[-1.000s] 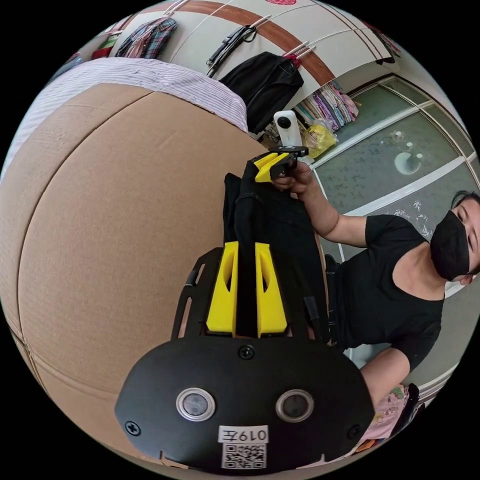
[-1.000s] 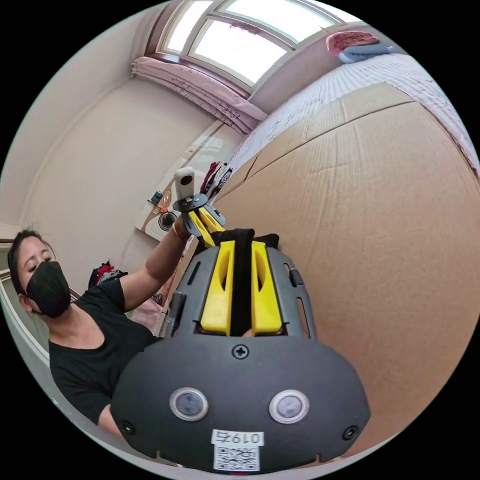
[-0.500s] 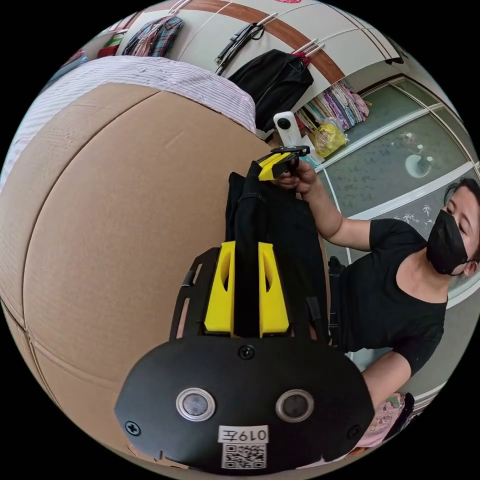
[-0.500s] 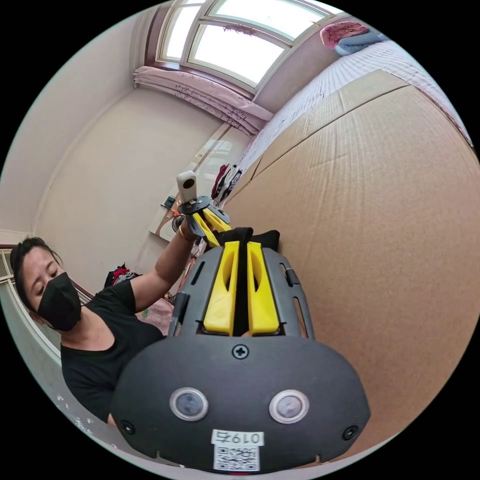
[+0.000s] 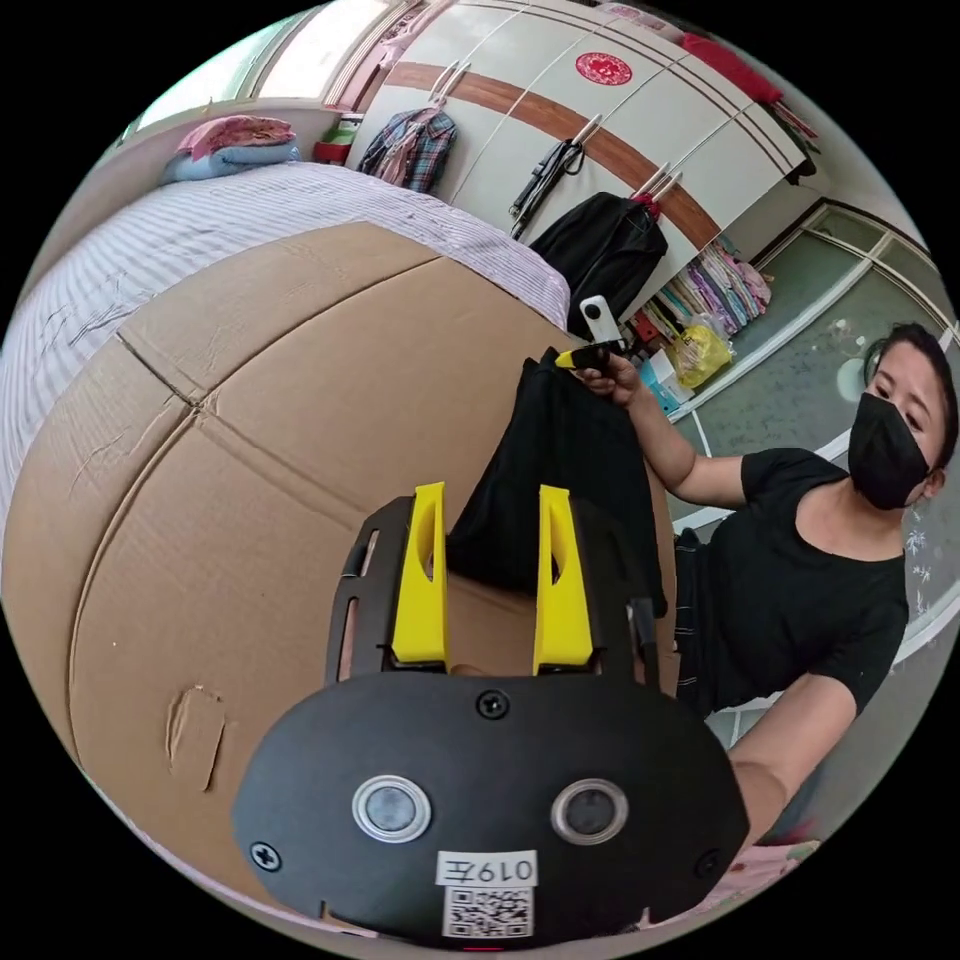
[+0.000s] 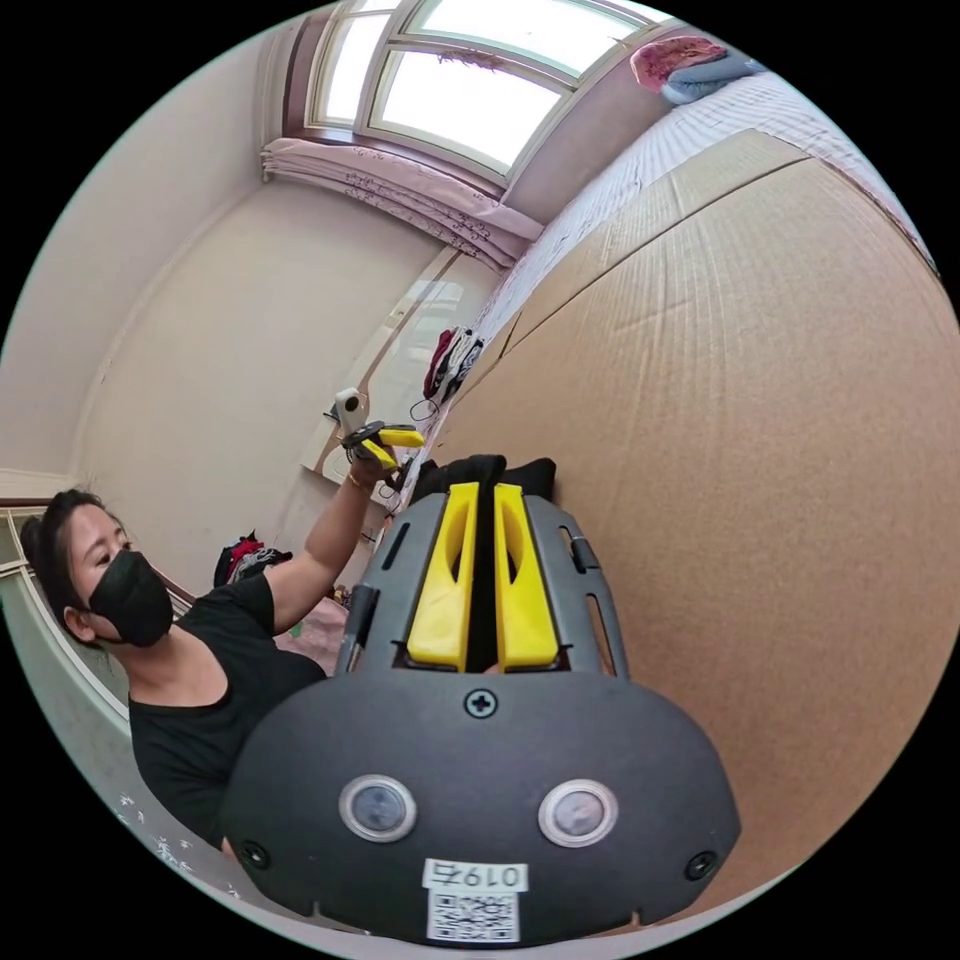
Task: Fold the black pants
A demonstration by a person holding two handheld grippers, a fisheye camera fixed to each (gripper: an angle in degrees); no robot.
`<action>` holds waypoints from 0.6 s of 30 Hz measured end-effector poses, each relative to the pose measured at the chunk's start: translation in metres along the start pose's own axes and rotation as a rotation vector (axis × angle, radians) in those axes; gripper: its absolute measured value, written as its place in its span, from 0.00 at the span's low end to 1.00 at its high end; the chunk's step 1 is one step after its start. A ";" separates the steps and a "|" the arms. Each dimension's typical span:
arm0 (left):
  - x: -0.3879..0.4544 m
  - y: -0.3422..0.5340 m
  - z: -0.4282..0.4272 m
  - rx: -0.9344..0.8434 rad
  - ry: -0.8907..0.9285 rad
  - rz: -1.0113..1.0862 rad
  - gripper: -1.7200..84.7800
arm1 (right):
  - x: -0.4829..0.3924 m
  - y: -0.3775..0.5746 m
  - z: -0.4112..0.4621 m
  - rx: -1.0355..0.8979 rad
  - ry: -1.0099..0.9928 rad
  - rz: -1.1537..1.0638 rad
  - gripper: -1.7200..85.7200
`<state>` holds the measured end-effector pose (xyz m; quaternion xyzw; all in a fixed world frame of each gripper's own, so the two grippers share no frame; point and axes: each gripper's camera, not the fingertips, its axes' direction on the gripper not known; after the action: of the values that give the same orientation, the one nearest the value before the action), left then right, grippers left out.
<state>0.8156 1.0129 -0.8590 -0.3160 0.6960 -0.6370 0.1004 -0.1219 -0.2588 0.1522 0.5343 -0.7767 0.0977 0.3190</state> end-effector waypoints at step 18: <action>-0.063 -0.046 0.043 -0.354 0.260 0.264 0.10 | 0.038 -0.029 -0.083 -0.006 0.006 0.004 0.03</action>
<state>0.9023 1.0142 -0.8388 -0.1505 0.8389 -0.5219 0.0356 -0.0722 -0.2596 0.2338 0.5314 -0.7772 0.0975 0.3227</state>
